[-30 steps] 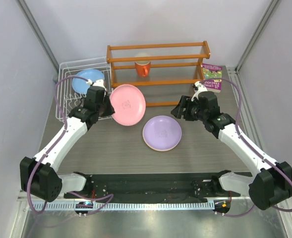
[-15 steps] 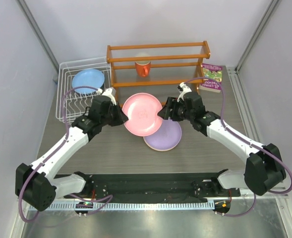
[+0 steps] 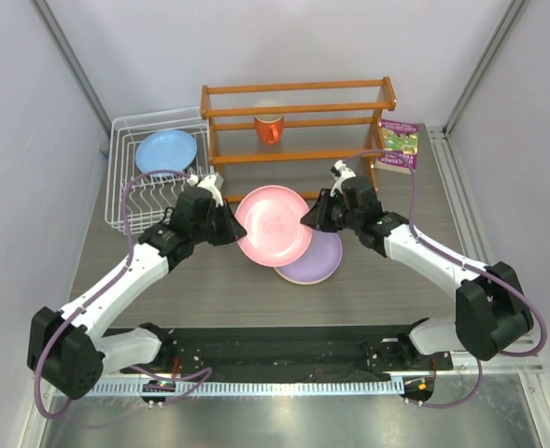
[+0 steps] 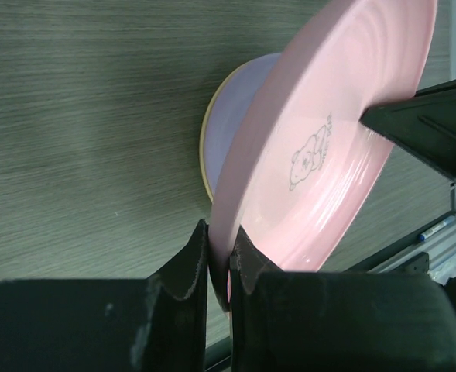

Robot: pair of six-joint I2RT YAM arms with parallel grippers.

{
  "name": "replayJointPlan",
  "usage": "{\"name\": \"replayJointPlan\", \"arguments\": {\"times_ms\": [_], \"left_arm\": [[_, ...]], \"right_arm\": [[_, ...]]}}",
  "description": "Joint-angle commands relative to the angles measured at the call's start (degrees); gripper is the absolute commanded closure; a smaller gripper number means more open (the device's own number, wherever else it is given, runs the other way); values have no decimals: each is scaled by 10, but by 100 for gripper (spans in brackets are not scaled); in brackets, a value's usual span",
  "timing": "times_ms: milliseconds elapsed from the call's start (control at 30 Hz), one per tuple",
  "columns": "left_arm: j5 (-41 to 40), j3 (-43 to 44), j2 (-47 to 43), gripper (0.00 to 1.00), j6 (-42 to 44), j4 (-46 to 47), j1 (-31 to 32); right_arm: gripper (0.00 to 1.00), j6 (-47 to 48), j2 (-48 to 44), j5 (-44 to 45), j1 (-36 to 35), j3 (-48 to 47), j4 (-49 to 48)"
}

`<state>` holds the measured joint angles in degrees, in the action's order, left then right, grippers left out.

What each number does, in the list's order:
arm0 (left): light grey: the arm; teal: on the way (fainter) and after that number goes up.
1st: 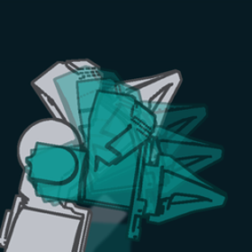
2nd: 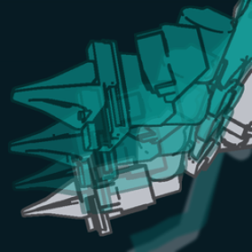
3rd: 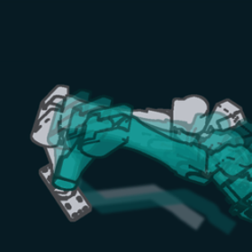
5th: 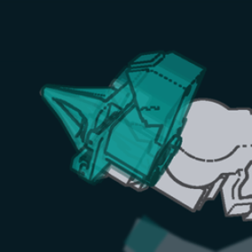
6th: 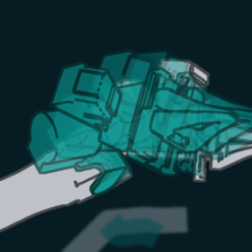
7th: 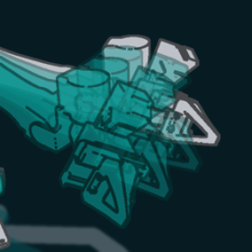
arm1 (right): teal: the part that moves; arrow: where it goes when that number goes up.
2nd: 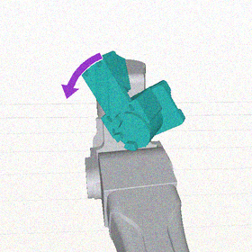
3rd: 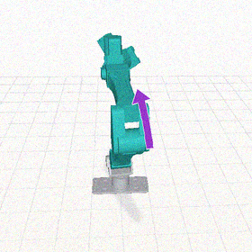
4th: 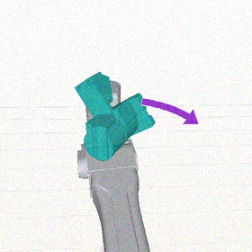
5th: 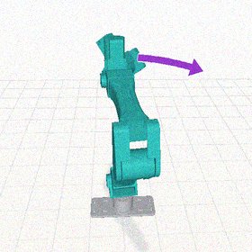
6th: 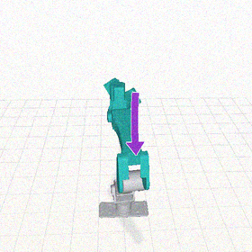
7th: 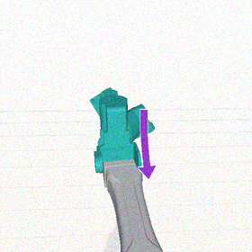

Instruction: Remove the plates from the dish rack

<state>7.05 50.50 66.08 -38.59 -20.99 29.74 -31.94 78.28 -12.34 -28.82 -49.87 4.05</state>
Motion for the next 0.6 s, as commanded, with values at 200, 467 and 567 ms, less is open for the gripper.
{"name": "replayJointPlan", "arguments": {"times_ms": [200, 467, 567], "left_arm": [[18, -15, -16, 24, -15, 75, 2], [-150, -5, -44, 1, 34, -9, 2], [-250, 8, -57, 1, 57, -46, 2]], "right_arm": [[99, 12, -47, 71, -3, 8, 44], [99, 25, -77, 161, 14, 8, 148], [99, 22, -78, 170, 24, 14, 166]]}}
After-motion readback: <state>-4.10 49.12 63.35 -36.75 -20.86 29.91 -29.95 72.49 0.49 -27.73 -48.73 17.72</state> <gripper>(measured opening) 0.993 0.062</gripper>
